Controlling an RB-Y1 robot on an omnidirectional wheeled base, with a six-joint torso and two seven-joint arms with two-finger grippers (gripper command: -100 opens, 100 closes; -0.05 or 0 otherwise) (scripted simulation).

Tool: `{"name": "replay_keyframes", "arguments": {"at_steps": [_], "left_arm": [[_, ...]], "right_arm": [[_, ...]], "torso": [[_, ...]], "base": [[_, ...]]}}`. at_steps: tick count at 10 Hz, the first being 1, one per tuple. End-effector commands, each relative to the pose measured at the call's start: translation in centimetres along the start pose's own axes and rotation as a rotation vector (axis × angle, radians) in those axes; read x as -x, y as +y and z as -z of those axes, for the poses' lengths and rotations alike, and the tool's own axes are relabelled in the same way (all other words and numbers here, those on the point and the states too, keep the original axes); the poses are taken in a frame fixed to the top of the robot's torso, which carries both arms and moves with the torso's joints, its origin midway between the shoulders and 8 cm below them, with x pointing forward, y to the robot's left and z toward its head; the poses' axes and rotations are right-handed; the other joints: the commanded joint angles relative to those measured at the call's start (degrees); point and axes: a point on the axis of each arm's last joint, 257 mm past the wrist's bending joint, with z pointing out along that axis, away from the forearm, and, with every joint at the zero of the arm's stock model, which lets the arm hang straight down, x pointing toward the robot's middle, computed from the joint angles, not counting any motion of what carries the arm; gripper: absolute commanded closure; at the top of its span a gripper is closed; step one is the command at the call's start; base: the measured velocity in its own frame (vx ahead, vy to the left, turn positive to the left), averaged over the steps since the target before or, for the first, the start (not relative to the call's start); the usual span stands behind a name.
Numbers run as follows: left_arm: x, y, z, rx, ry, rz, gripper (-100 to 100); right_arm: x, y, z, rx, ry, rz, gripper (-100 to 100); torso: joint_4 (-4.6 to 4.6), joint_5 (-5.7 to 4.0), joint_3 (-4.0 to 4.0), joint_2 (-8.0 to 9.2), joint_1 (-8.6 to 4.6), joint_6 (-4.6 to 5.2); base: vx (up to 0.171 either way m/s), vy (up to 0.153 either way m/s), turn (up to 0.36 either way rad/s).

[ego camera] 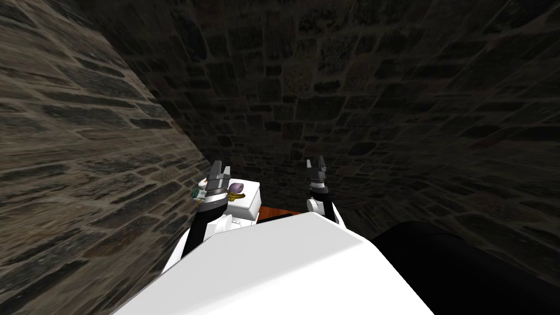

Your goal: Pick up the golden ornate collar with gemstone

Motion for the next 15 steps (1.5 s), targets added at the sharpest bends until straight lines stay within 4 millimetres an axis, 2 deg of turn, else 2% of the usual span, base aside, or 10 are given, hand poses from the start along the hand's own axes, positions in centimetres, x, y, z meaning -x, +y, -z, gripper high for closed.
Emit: {"name": "replay_keyframes", "arguments": {"at_steps": [1, 15], "left_arm": [[-0.1, 0.5, -0.1, 0.023, 0.02, -0.01, -100], [0.4, 6.4, -0.2, 0.3, 0.064, -0.013, -100]], "right_arm": [[0.0, 0.0, 0.0, 0.0, 0.0, 0.0, 0], [0.0, 0.0, 0.0, 0.0, 0.0, 0.0, 0]], "torso": [[0.0, 0.0, 0.0, 0.0, 0.0, 0.0], [0.03, 0.03, 0.06, 0.1, 0.12, 0.0]], "base": [[-0.021, 0.022, 0.026], [-0.027, 0.042, 0.015]]}}
